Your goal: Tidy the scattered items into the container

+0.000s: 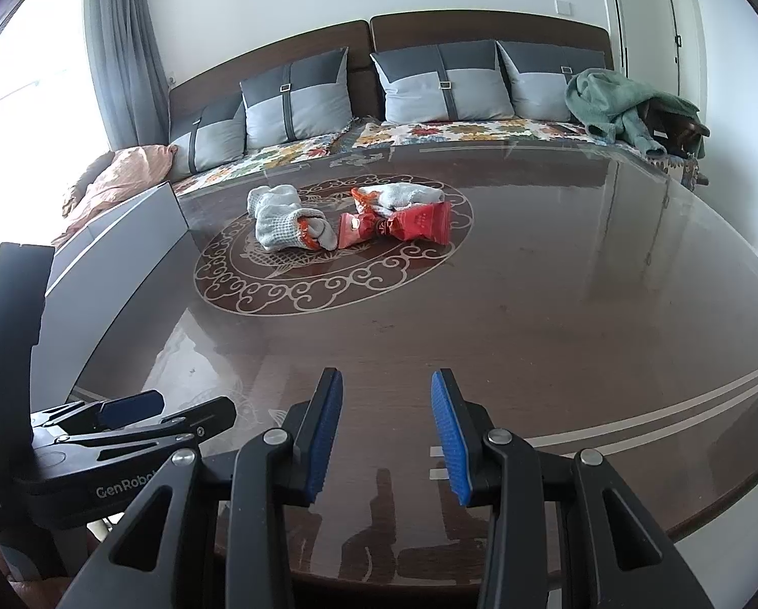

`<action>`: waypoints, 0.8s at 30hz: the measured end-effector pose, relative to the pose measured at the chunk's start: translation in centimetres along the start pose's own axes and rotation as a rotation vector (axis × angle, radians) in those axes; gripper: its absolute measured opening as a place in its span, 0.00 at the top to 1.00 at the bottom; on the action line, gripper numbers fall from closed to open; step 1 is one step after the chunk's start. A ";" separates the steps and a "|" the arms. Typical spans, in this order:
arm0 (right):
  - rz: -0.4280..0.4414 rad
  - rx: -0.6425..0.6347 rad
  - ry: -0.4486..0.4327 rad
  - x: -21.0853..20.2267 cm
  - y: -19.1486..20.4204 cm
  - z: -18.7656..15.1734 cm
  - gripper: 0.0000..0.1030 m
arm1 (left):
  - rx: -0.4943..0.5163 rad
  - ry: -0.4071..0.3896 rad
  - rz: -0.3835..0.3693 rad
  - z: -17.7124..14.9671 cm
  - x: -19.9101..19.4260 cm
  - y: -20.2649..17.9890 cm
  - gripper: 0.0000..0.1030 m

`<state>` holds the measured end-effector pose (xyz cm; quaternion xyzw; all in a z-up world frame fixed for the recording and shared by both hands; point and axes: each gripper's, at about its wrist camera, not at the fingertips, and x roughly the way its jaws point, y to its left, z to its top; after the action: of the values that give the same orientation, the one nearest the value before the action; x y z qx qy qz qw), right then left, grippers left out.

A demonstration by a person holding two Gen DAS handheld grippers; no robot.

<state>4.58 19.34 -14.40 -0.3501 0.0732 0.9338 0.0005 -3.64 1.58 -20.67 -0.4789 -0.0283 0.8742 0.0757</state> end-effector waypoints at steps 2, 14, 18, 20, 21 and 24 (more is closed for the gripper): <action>-0.001 -0.001 0.001 0.0 0.0 0.0 0.63 | 0.000 -0.002 0.001 0.0 0.0 0.0 0.29; 0.010 0.021 -0.002 -0.7 0.0 0.3 0.63 | -0.003 -0.003 0.008 0.1 -0.1 0.1 0.29; 0.020 0.061 -0.026 -1.9 -0.7 0.6 0.63 | -0.023 0.011 -0.012 0.7 0.1 0.2 0.29; 0.020 0.080 -0.038 -2.1 -1.2 0.5 0.63 | -0.044 0.028 -0.036 1.9 0.4 0.7 0.29; 0.022 0.090 -0.036 -2.0 -1.5 0.3 0.63 | -0.060 0.036 -0.046 2.8 0.6 1.1 0.29; 0.042 0.117 -0.012 -1.0 -2.0 0.1 0.63 | -0.131 0.082 -0.093 7.1 1.9 2.6 0.29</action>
<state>5.37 21.38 -13.89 -0.3422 0.1347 0.9299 0.0019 -10.88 -0.55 -18.78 -0.5163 -0.1047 0.8457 0.0859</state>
